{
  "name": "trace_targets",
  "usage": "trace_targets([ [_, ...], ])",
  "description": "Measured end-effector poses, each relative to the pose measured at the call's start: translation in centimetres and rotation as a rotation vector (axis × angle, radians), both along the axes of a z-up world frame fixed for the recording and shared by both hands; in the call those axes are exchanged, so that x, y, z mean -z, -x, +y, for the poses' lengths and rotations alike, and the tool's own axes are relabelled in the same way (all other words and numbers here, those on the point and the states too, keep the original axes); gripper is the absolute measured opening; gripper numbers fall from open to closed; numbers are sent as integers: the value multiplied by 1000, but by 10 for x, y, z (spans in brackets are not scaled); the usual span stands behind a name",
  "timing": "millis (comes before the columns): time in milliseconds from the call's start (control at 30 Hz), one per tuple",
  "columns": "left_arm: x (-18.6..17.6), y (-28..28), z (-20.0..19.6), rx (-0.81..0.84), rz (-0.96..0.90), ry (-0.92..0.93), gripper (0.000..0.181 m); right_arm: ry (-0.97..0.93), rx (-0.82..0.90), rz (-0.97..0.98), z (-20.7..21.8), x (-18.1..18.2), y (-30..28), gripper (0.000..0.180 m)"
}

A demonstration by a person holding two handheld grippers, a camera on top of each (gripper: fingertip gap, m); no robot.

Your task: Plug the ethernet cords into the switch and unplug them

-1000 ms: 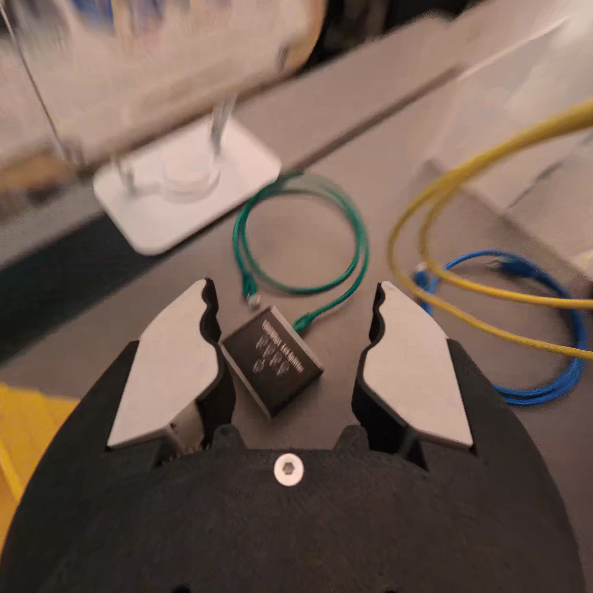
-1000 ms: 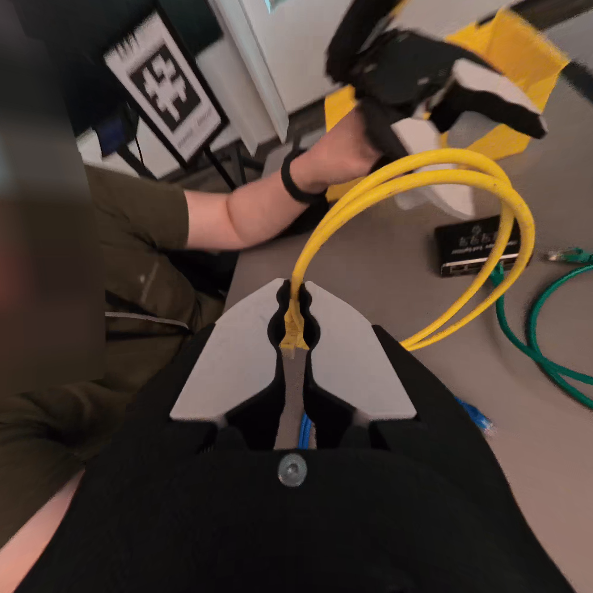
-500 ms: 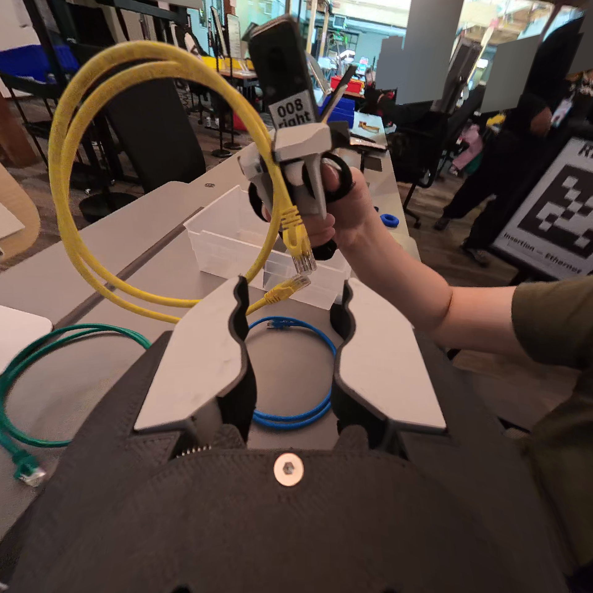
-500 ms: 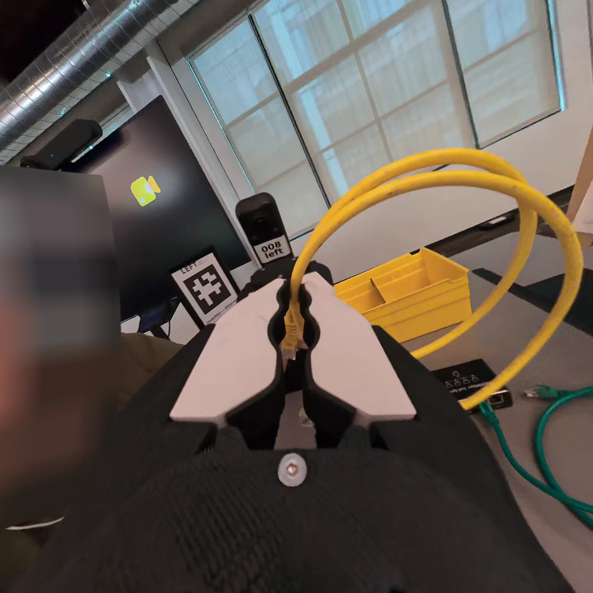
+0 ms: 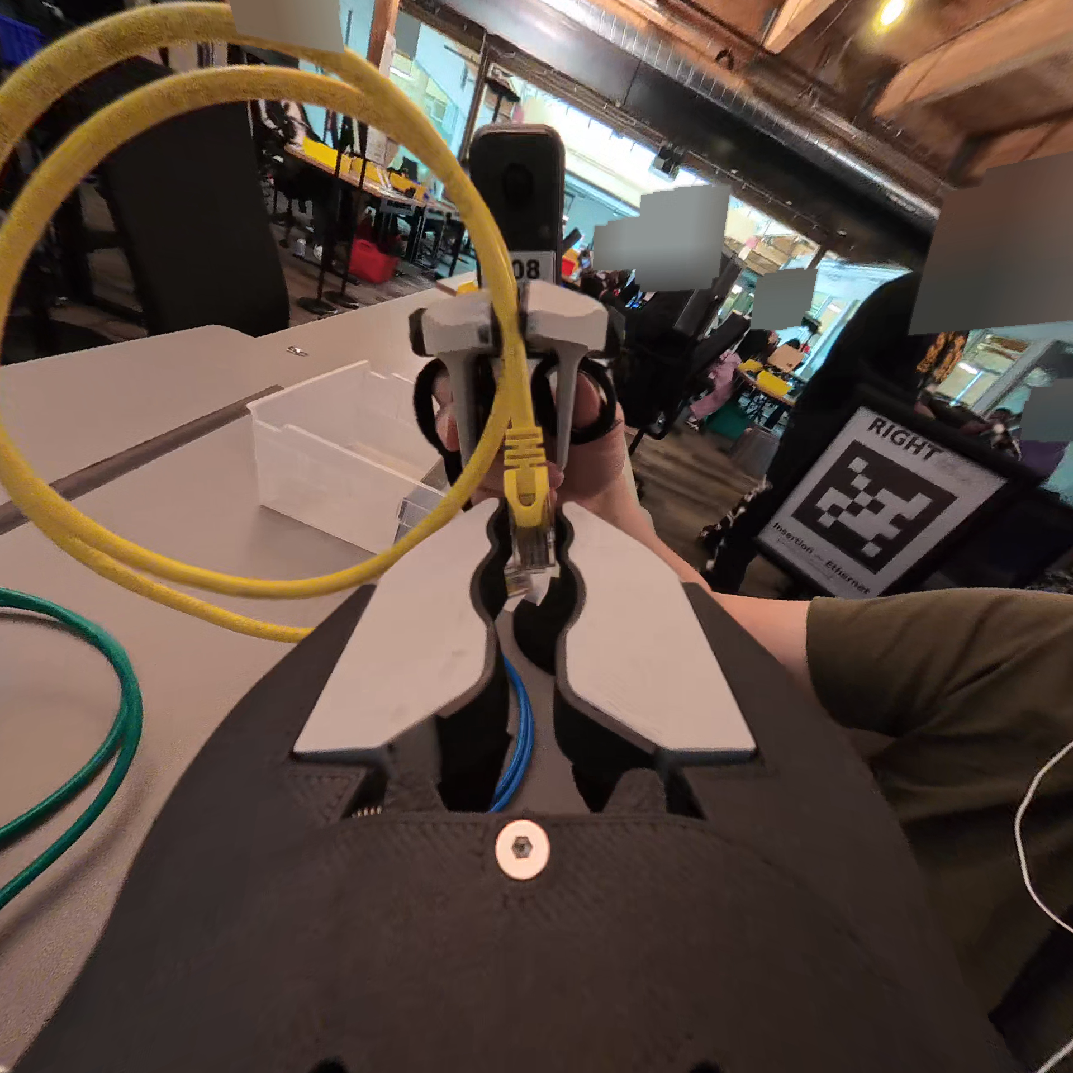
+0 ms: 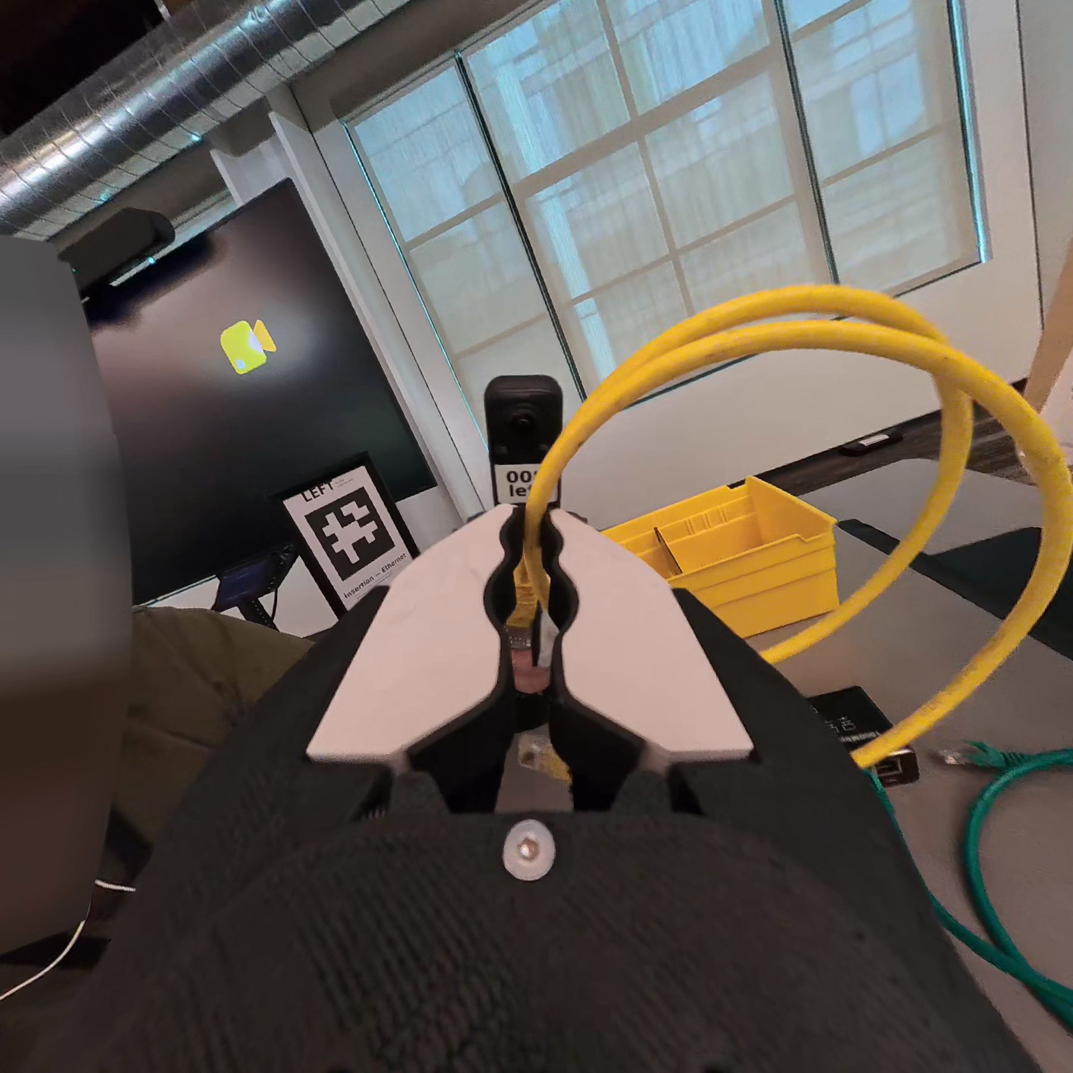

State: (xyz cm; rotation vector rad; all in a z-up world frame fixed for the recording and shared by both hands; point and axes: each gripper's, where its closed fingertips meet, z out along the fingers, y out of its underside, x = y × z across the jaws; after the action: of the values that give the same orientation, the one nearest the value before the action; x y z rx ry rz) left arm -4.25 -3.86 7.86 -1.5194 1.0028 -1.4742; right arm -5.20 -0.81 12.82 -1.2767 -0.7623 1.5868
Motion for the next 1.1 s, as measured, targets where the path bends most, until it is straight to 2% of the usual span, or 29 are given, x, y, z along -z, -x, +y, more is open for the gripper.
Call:
trace_targets([
  [100, 6, 7, 3, 17, 84, -32, 12, -38, 28, -65, 4, 7, -2, 8],
  [200, 9, 21, 14, -49, 187, -142, 12, -24, 132, -272, 20, 29, -16, 33],
  [267, 11, 32, 19, -66, 242, -151, 12, -38, 235, -430, 31, 43, -34, 33],
  [333, 18, 43, 27, -103, 327, -167, 13, -70, 297, -483, 32, 40, -47, 33],
  [433, 29, 56, 37, -167, 452, -217, 13, -34, 210, -494, 8, 32, -40, 34],
  [500, 29, 58, 37, -162, 469, -224, 13, -37, 131, -600, -13, 42, -32, 36],
  [567, 27, 57, 32, -138, 464, -228, 12, -96, 57, -594, -29, 43, -14, 36],
  [733, 19, 52, 20, -74, 391, -192, 13, 23, -154, -657, -35, 88, 26, 36],
  [833, 10, 53, 12, -16, 332, -167, 13, 16, -180, -523, -27, 82, 45, 36],
  [1000, 2, 59, 4, 27, 299, -162, 12, -124, -112, -118, -18, 36, 48, 44],
  [1033, 2, 58, 2, 37, 301, -164, 13, -136, -121, -82, -21, 30, 47, 43],
  [1100, 2, 56, 0, 47, 303, -161, 13, -126, -78, -157, -15, 39, 50, 38],
])
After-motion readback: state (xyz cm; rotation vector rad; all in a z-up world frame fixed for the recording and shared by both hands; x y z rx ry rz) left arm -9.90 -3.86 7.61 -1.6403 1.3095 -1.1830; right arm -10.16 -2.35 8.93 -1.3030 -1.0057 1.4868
